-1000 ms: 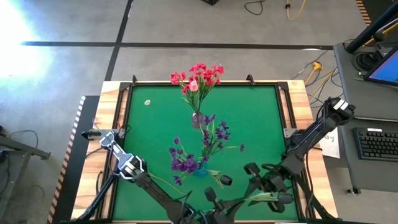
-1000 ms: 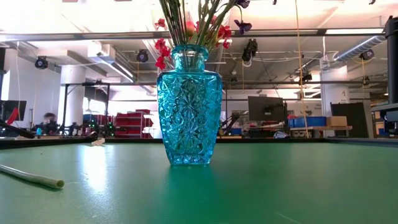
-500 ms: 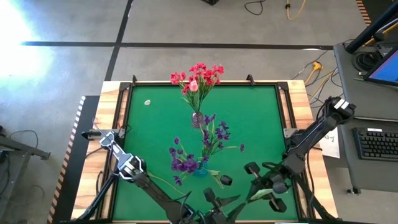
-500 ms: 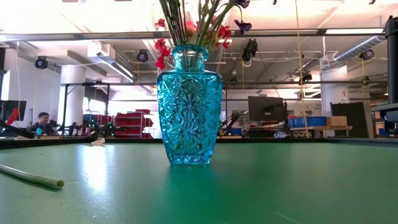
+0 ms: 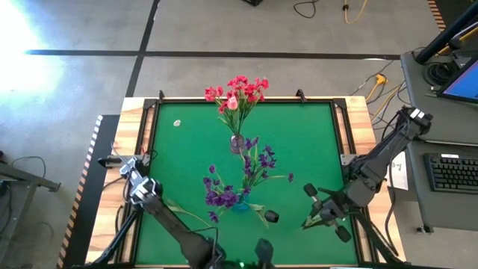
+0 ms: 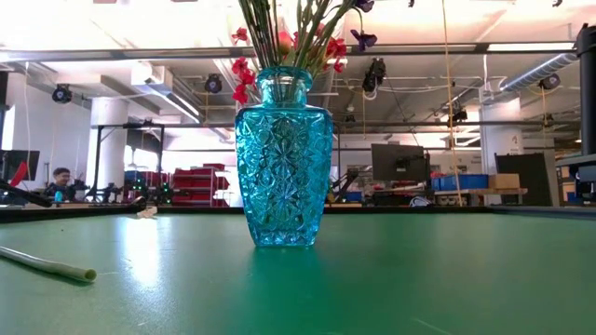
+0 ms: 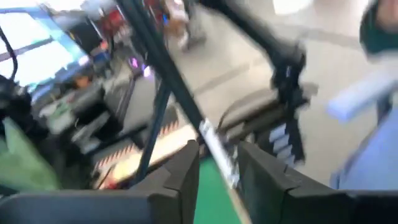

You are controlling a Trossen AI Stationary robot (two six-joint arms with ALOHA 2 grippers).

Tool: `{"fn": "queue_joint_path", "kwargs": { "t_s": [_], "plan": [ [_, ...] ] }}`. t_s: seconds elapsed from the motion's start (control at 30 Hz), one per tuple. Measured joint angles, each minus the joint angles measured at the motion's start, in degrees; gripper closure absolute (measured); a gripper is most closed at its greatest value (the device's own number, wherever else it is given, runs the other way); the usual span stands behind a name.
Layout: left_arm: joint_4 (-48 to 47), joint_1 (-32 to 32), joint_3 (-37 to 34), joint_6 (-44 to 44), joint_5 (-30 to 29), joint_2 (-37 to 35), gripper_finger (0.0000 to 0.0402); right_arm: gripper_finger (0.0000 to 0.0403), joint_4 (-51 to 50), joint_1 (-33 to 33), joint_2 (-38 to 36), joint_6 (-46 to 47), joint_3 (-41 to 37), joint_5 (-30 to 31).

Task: Sort flowers into vase by color
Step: Put the black tulip into the blue vase

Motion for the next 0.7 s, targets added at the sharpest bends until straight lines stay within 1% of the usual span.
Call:
{"fn": "queue_joint_path", "kwargs": {
  "t_s": [0.13, 0.23, 0.33, 0.4, 0.5, 0.63, 0.7],
  "plan": [
    [-13.9, 1.0, 0.0, -0.5, 0.3, -4.1, 0.0337, 0.0385, -2.8, 0.0, -1.5, 0.1, 0.5, 0.0],
    [-21.3, 1.5, -0.7, -0.7, 4.9, -6.4, 0.0361, 0.0385, -2.9, 0.0, -2.4, 0.1, 0.5, 0.0],
    [-25.2, 2.5, -1.4, -0.6, 9.2, -7.2, 0.0384, 0.0385, -3.4, 0.0, -2.7, 0.3, 0.6, 0.1],
    [-25.2, 3.7, -2.1, -0.7, 12.3, -7.7, 0.0397, 0.0385, -4.2, 0.0, -2.7, 0.3, 0.6, 0.1],
    [-22.2, 5.2, -4.0, -0.7, 16.4, -8.5, 0.0399, 0.0385, -5.1, 0.0, -2.4, 1.8, 0.6, 0.1],
    [-18.0, 5.5, -6.1, -0.7, 19.5, -9.5, 0.0401, 0.0385, -5.9, 0.7, -1.9, 4.0, 0.5, 0.1],
    [-17.5, 5.3, -6.4, -0.7, 19.6, -10.1, 0.0401, 0.0385, -5.8, 1.5, -1.7, 4.6, 0.5, 0.2]
  ]
}}
